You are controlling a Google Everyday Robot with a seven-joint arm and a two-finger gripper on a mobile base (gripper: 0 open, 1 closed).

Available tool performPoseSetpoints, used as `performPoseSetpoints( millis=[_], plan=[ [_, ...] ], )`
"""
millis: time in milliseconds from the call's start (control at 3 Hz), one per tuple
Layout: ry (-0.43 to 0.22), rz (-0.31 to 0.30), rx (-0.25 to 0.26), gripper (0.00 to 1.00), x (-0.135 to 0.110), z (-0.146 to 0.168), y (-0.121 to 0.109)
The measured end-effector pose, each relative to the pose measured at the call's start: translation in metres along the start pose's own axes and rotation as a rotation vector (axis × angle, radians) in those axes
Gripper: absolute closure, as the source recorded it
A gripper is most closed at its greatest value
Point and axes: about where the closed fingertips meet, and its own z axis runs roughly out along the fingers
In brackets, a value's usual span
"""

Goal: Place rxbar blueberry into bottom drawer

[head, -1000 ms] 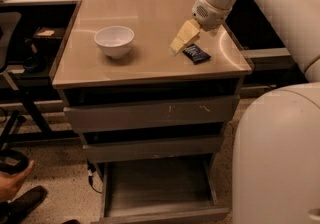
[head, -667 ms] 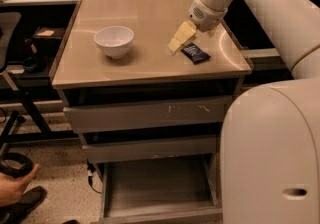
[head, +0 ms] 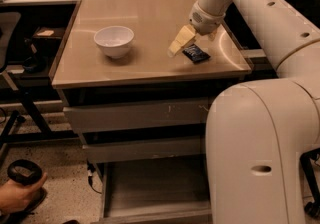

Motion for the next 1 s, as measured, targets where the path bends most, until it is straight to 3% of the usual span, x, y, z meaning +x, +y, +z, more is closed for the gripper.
performPoseSetpoints(
  millis=[1000],
  plan=[
    [0.047, 0.056, -0.006, 0.00, 0.002, 0.039, -0.024]
  ],
)
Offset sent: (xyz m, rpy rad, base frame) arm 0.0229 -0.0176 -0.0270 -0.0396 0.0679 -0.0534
